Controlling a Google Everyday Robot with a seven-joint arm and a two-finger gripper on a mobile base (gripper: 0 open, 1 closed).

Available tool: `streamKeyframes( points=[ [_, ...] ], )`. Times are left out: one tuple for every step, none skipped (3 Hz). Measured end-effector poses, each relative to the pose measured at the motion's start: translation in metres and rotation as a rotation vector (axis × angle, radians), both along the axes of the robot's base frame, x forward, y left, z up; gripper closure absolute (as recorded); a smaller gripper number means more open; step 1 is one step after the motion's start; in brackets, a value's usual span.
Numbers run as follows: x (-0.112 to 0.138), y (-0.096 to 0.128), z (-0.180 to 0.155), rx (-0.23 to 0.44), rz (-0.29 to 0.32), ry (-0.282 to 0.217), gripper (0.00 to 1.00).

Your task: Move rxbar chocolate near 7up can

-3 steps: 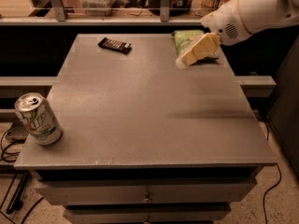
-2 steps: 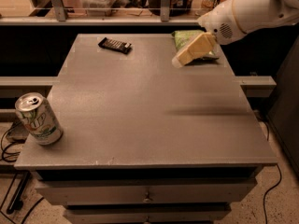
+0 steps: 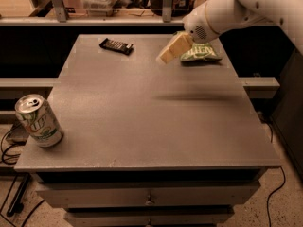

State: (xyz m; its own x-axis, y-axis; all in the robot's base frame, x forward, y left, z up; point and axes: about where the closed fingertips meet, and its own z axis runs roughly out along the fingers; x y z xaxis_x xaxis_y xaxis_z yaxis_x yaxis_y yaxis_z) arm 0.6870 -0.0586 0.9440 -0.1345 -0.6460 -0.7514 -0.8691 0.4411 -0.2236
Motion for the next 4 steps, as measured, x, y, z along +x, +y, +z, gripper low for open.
streamKeyframes(
  points=[
    [0.029,0.028,-0.021,0.017,0.006,-0.020,0.00],
    [0.057,0.057,-0.040,0.060,0.021,-0.015,0.00],
    [0.080,0.088,-0.058,0.103,0.049,0.002,0.00],
    [0.097,0.127,-0.071,0.147,0.090,0.019,0.00]
  ],
)
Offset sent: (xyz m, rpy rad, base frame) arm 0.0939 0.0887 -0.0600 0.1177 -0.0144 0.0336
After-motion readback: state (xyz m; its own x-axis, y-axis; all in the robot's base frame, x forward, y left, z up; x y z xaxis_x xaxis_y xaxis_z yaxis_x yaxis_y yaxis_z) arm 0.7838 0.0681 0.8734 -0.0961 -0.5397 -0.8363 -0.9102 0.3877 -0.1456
